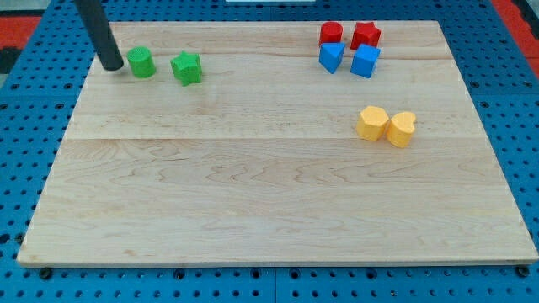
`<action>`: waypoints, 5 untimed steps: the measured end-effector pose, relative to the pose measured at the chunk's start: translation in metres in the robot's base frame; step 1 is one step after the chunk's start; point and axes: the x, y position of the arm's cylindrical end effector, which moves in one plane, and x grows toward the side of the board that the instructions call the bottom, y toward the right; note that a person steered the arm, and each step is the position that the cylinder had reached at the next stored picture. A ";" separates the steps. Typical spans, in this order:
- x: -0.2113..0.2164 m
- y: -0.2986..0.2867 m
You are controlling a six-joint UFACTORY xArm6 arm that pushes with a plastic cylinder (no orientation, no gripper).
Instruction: Place the green blocks above the yellow blocks
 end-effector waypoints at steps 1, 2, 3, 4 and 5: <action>0.001 0.059; 0.002 0.129; 0.020 0.192; 0.053 0.211; 0.077 0.241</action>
